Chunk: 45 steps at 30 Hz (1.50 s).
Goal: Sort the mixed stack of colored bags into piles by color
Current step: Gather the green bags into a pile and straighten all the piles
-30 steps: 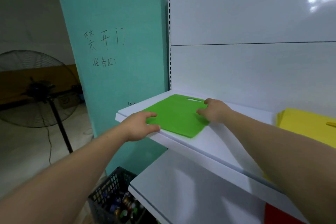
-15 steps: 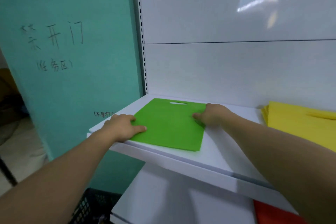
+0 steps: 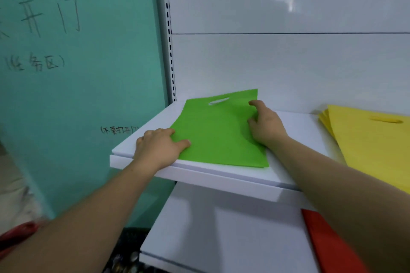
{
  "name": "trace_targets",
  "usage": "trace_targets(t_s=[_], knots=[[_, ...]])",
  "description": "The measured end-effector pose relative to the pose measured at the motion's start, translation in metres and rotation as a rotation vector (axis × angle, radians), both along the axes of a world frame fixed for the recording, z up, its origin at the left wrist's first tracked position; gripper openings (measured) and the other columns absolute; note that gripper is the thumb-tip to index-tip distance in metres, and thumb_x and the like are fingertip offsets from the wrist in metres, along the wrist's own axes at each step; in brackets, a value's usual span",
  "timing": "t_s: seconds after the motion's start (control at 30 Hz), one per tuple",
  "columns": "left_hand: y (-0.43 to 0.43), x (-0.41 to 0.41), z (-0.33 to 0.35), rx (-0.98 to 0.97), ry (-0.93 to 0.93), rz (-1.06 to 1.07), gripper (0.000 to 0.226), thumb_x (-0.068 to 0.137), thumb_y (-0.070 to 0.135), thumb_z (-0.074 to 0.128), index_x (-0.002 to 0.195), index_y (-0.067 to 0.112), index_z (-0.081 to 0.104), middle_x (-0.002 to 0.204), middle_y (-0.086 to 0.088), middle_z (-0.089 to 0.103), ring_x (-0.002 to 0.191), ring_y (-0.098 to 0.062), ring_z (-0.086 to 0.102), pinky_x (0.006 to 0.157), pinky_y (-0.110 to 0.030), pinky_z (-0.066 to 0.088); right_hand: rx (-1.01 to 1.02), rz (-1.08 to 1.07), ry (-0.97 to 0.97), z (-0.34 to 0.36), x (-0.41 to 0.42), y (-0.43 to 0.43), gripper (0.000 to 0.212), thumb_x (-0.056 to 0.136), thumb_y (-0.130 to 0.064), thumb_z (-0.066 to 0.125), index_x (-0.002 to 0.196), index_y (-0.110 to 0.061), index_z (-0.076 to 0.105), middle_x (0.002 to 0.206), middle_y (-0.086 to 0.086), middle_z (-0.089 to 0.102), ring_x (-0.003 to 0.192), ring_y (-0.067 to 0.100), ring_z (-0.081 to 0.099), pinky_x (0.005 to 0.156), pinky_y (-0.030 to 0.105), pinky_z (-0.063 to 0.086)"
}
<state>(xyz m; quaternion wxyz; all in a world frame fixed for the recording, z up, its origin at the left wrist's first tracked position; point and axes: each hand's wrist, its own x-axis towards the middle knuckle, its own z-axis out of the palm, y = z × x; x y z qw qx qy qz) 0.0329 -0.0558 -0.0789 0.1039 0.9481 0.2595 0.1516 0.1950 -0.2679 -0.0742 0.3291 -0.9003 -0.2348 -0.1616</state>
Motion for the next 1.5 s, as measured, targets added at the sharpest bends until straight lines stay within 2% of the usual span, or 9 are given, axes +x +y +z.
trace_targets(t_s=[0.23,0.37,0.53,0.6,0.73,0.83,1.0,1.2,1.5], knots=[[0.01,-0.002,-0.004,-0.172,-0.092,0.004,0.08,0.077,0.07,0.054,0.144,0.034,0.031,0.142,-0.003,0.047,0.128,-0.028,0.044,0.106,-0.041,0.034,0.254,0.106,-0.315,0.011,-0.011,-0.005,0.044,0.093,-0.003,0.052,0.136,-0.005,0.047,0.126,0.018,0.054,0.117,0.031,0.05,0.096,0.03,0.033],[0.008,-0.003,-0.006,-0.245,-0.217,-0.037,0.077,0.08,0.05,0.067,0.145,0.034,0.029,0.143,-0.004,0.039,0.124,-0.028,0.046,0.104,-0.04,0.038,0.356,0.169,-0.443,0.013,-0.013,-0.009,0.039,0.089,0.003,0.053,0.128,0.004,0.052,0.112,0.024,0.058,0.102,0.021,0.048,0.086,0.017,0.032],[0.004,-0.006,-0.01,-0.325,-0.44,-0.078,0.054,0.086,0.018,0.067,0.135,0.027,0.048,0.124,-0.003,0.042,0.105,-0.021,0.051,0.096,-0.033,0.042,0.444,0.214,-0.372,0.016,-0.014,-0.009,0.038,0.09,0.003,0.054,0.128,0.0,0.053,0.117,0.02,0.06,0.104,0.024,0.052,0.087,0.01,0.03],[0.0,-0.008,-0.009,-0.336,-0.508,-0.064,0.049,0.086,0.01,0.065,0.132,0.022,0.052,0.117,-0.003,0.044,0.097,-0.021,0.052,0.087,-0.026,0.04,0.422,0.224,-0.282,0.018,-0.016,-0.009,0.039,0.092,-0.005,0.056,0.131,-0.007,0.052,0.11,0.014,0.062,0.088,0.025,0.053,0.078,0.016,0.033],[-0.01,-0.018,0.001,-0.34,-0.611,-0.045,0.046,0.088,0.004,0.061,0.132,0.014,0.053,0.121,-0.01,0.046,0.091,-0.015,0.051,0.086,-0.015,0.032,0.445,0.222,-0.254,0.033,-0.024,-0.01,0.039,0.091,-0.013,0.061,0.129,-0.013,0.054,0.095,-0.004,0.05,0.077,0.014,0.044,0.068,0.018,0.03],[-0.019,-0.032,0.01,-0.307,-0.652,-0.064,0.046,0.089,0.003,0.059,0.133,0.012,0.052,0.118,-0.005,0.045,0.072,0.001,0.042,0.07,-0.002,0.029,0.457,0.215,-0.275,0.047,-0.037,-0.016,0.039,0.092,-0.014,0.06,0.13,-0.013,0.054,0.097,-0.004,0.052,0.082,0.012,0.044,0.071,0.018,0.031],[-0.029,-0.055,0.031,-0.308,-0.693,-0.135,0.045,0.09,0.003,0.058,0.134,0.011,0.051,0.12,-0.007,0.046,0.088,-0.004,0.045,0.071,0.003,0.025,0.47,0.133,-0.293,0.058,-0.069,-0.04,0.038,0.092,-0.016,0.06,0.13,-0.014,0.054,0.107,0.012,0.063,0.082,0.013,0.043,0.072,0.018,0.031],[-0.062,-0.072,0.039,-0.321,-0.644,-0.362,0.045,0.09,0.005,0.059,0.133,0.012,0.052,0.126,-0.007,0.046,0.117,-0.017,0.045,0.093,-0.011,0.026,0.479,-0.086,-0.248,0.057,-0.108,-0.097,0.038,0.093,-0.023,0.059,0.13,-0.021,0.053,0.094,-0.002,0.053,0.077,0.018,0.045,0.069,0.021,0.033],[-0.183,-0.068,0.05,-0.341,-0.609,-0.689,0.046,0.085,0.0,0.061,0.13,0.004,0.054,0.123,-0.015,0.05,0.115,-0.024,0.05,0.091,-0.006,0.024,0.413,-0.43,-0.285,0.06,-0.177,-0.245,0.038,0.093,-0.023,0.058,0.13,-0.018,0.053,0.081,0.0,0.051,0.065,0.016,0.045,0.062,0.021,0.029]])
